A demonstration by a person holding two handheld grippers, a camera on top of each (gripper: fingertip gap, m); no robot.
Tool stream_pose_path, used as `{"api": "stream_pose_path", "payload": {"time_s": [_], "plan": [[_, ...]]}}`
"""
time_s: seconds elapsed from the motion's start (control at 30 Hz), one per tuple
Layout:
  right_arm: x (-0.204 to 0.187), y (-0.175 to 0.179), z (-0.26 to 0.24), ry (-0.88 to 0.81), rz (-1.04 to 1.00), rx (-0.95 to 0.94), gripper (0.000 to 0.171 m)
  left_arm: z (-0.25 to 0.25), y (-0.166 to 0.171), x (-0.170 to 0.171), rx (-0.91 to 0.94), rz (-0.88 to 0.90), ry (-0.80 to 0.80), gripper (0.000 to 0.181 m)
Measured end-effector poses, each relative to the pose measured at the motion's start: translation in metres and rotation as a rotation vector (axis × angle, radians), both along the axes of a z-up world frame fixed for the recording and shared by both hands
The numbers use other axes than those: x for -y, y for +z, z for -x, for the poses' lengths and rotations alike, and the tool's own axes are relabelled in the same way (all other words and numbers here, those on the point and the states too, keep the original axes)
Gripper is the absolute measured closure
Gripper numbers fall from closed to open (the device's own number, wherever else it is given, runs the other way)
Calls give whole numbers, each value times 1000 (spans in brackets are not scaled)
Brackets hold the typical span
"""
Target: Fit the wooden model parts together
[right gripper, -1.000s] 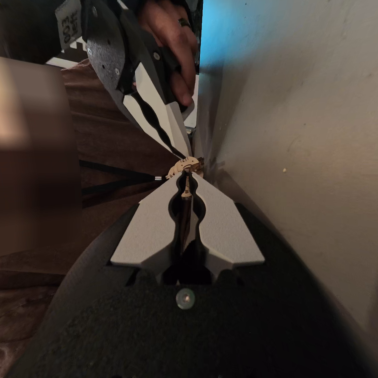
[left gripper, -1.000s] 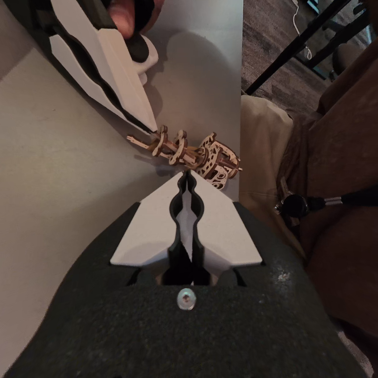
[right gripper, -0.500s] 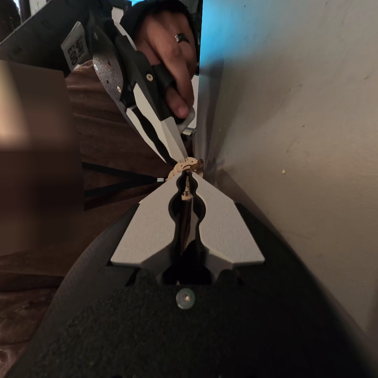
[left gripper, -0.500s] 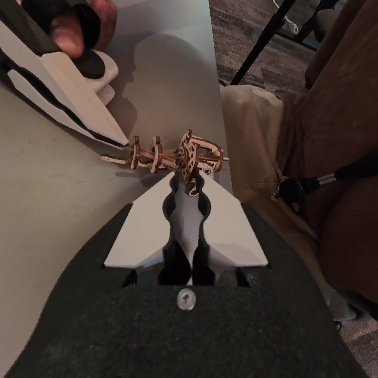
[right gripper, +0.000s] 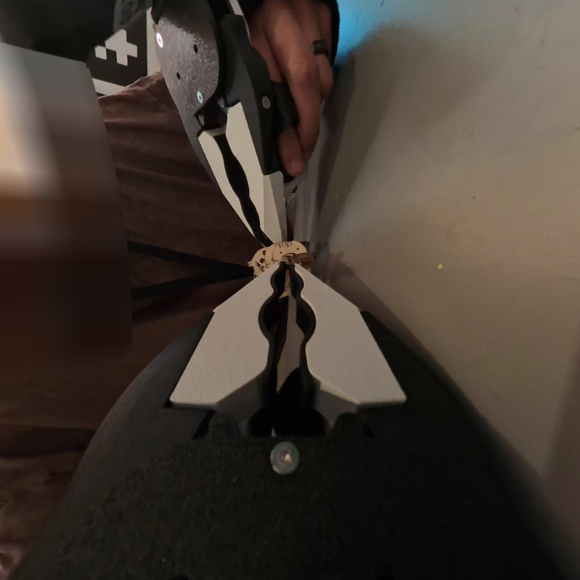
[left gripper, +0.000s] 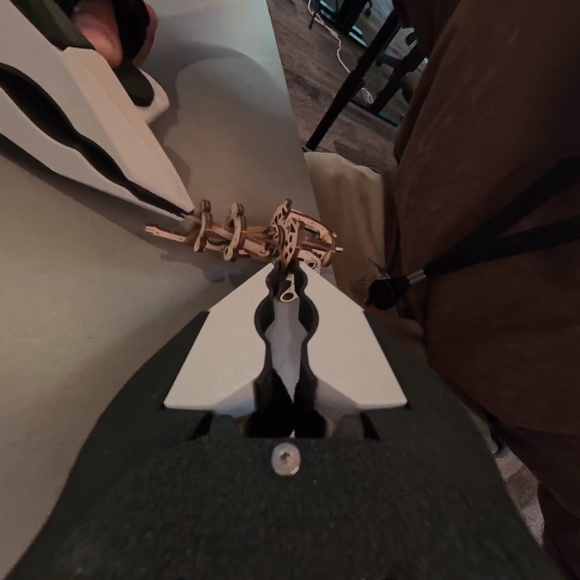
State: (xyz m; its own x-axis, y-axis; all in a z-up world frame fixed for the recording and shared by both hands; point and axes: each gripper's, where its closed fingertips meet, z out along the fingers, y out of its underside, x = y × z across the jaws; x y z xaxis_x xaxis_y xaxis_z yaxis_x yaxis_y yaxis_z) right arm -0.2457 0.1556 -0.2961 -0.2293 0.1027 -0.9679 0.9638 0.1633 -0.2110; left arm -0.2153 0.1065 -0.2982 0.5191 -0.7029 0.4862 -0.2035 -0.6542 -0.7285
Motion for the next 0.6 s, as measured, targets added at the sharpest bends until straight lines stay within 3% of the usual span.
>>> {"api": "stream_pose_path", "payload": {"time_s": [0.23,0.6], "plan": [[0,0,6,-27,4,26,170,5,10,0,123,49,-13,177],[-1,0,6,-32,4,24,170,18,-1,-13,69,87,53,181]]}}
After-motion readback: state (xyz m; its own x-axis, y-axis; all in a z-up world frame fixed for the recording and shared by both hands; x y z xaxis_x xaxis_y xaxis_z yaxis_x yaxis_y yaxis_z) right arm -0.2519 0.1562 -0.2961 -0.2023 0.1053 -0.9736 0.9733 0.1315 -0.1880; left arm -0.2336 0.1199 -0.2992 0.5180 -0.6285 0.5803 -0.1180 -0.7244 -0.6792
